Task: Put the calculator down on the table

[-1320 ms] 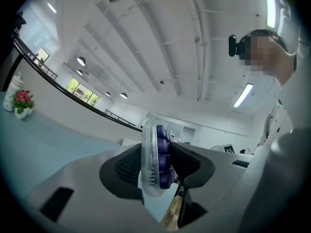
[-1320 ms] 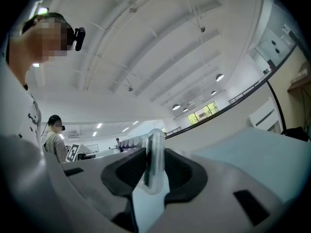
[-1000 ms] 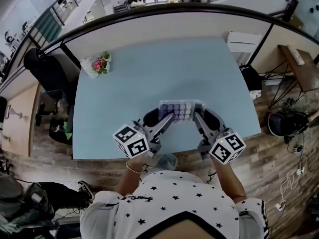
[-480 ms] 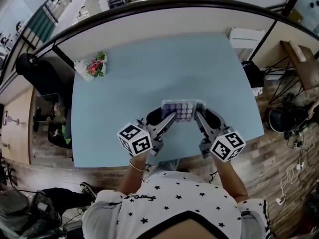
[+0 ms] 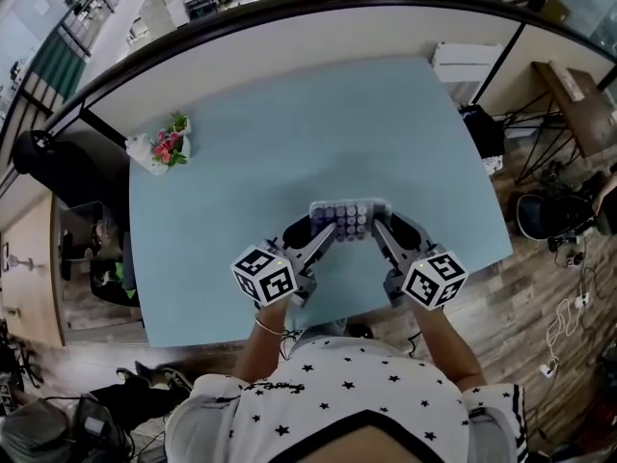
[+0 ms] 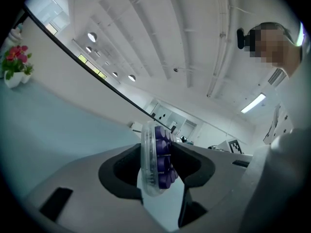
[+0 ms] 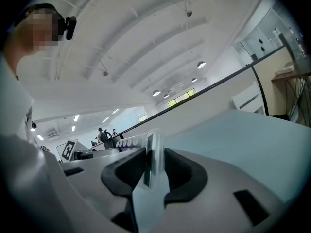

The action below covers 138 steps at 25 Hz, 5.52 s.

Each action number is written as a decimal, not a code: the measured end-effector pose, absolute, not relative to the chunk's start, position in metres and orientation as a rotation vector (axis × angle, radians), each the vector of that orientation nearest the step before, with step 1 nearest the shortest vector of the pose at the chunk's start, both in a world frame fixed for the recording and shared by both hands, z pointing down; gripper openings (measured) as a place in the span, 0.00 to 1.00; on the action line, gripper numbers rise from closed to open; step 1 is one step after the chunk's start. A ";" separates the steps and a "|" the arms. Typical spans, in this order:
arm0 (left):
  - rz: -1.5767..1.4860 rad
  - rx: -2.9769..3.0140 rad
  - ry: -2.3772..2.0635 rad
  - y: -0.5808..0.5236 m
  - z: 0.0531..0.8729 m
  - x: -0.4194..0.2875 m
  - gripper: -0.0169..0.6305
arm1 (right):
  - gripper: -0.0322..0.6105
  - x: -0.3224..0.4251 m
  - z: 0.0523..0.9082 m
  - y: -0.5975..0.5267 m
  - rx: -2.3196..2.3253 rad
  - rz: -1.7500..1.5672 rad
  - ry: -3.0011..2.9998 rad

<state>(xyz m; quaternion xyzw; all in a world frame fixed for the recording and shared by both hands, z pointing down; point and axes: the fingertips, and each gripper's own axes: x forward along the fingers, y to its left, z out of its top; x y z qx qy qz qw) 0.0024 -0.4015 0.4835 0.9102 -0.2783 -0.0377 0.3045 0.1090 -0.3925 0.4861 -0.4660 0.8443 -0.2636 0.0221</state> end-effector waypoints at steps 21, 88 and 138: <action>-0.035 2.267 -0.718 -0.439 0.551 0.005 0.33 | 0.21 0.111 0.551 -0.428 -1.527 -1.000 2.597; 0.306 2.006 -0.921 -0.439 0.649 0.035 0.35 | 0.22 0.146 0.646 -0.440 -1.481 -1.411 2.718; 0.445 2.083 -1.067 -0.448 0.643 0.020 0.41 | 0.32 0.161 0.640 -0.447 -1.579 -1.356 2.720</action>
